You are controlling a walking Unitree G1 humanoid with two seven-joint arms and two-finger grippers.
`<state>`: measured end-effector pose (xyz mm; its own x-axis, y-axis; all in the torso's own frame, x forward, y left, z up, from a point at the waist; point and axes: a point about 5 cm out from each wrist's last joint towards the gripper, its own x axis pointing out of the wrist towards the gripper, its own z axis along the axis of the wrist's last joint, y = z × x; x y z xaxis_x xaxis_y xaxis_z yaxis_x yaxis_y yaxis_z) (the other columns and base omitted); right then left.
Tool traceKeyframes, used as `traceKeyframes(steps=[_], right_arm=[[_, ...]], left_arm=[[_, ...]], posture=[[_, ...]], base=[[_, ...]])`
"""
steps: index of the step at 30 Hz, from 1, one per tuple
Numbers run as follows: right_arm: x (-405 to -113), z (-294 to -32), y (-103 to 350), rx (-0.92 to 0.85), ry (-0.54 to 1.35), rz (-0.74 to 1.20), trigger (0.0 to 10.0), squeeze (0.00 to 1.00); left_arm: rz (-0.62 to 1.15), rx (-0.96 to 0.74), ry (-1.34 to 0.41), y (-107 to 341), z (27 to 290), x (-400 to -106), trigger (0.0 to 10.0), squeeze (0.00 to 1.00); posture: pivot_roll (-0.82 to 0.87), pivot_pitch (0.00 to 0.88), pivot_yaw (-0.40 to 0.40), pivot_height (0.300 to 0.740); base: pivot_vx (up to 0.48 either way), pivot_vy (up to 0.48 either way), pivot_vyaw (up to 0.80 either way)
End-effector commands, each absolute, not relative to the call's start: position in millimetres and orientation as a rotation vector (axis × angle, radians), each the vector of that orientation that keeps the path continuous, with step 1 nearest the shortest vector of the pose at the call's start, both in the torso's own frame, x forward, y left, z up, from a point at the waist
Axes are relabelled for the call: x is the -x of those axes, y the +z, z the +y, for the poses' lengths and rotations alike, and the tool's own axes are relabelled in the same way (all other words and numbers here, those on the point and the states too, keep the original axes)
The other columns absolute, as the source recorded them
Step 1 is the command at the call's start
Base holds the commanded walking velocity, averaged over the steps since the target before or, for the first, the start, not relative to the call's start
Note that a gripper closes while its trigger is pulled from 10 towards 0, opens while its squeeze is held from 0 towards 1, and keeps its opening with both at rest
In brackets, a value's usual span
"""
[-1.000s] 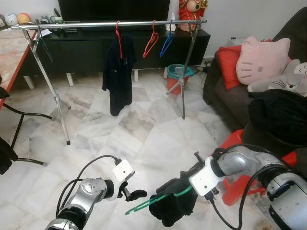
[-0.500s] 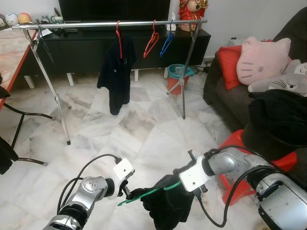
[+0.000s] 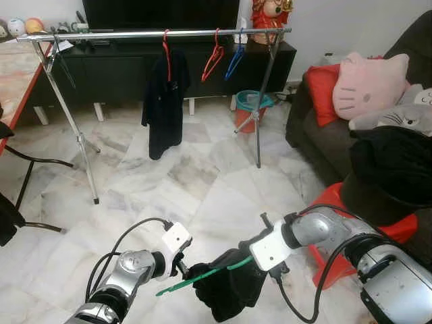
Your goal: Hang hanger
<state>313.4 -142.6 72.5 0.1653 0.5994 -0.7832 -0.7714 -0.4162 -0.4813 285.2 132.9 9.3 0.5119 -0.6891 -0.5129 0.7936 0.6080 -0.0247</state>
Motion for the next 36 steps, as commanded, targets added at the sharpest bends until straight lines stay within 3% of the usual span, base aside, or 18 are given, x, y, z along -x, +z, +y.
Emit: traceKeyframes(steps=[1, 2, 3, 11, 12, 13, 14, 15, 35, 36], right_arm=[[-318.7, -140.8, 82.8, 1.281, 1.503, 0.138, 0.0, 0.0], [-318.7, -140.7, 83.2, 1.278, 1.506, 0.138, 0.0, 0.0], [-318.7, -140.5, 83.7, 1.275, 1.508, 0.136, 0.0, 0.0], [-320.1, -140.0, 86.4, 1.27, 1.503, 0.127, 0.0, 0.0], [-320.7, -140.1, 86.7, 1.272, 1.5, 0.128, 0.0, 0.0], [-320.9, -140.3, 86.9, 1.273, 1.498, 0.129, 0.0, 0.0], [-321.0, -140.4, 86.9, 1.274, 1.498, 0.131, 0.0, 0.0], [-320.9, -140.4, 86.9, 1.275, 1.501, 0.131, 0.0, 0.0], [-326.4, -133.1, 109.1, 1.332, 1.557, 0.011, 0.0, 0.0], [-326.2, -132.7, 109.9, 1.331, 1.562, 0.006, 0.0, 0.0]], left_arm=[[0.513, -0.219, -0.903, 8.5, 131.4, -285.2, 4.5, 0.0], [0.515, -0.218, -0.902, 8.0, 131.4, -284.8, 0.7, 0.0], [0.515, -0.217, -0.902, 7.5, 131.4, -284.5, 0.0, 0.0], [0.519, -0.192, -0.915, 5.4, 128.4, -281.8, 0.0, 0.0], [0.525, -0.161, -0.943, 4.8, 125.9, -279.7, 2.0, 0.0], [0.526, -0.158, -0.947, 4.8, 125.6, -279.6, 4.6, 0.0], [0.527, -0.155, -0.955, 5.2, 126.0, -279.6, 6.4, 0.0], [0.529, -0.161, -0.958, 5.7, 127.2, -280.0, 10.0, 0.0], [0.542, -0.227, -0.976, 9.4, 130.7, -285.3, 10.0, 0.0], [0.538, -0.232, -0.96, 9.7, 131.5, -286.4, 9.3, 0.0]], posture=[[0.08, 0.0, -0.126, 0.74], [0.08, 0.0, -0.126, 0.74], [0.08, 0.0, -0.126, 0.74], [0.07, 0.0, -0.13, 0.74], [0.07, 0.0, -0.13, 0.74], [0.07, 0.0, -0.132, 0.74], [0.08, 0.0, -0.133, 0.74], [0.08, 0.0, -0.133, 0.74], [0.07, 0.0, -0.139, 0.74], [0.07, 0.0, -0.139, 0.74]], base=[[0.0, 0.0, 0.0], [0.0, 0.0, 0.0], [0.0, 0.0, 0.0], [0.0, 0.0, 0.0], [0.0, 0.0, 0.0], [0.0, 0.0, 0.0], [0.0, 0.0, 0.0], [0.0, 0.0, 0.0], [0.0, 0.0, 0.0], [0.0, 0.0, 0.0]])
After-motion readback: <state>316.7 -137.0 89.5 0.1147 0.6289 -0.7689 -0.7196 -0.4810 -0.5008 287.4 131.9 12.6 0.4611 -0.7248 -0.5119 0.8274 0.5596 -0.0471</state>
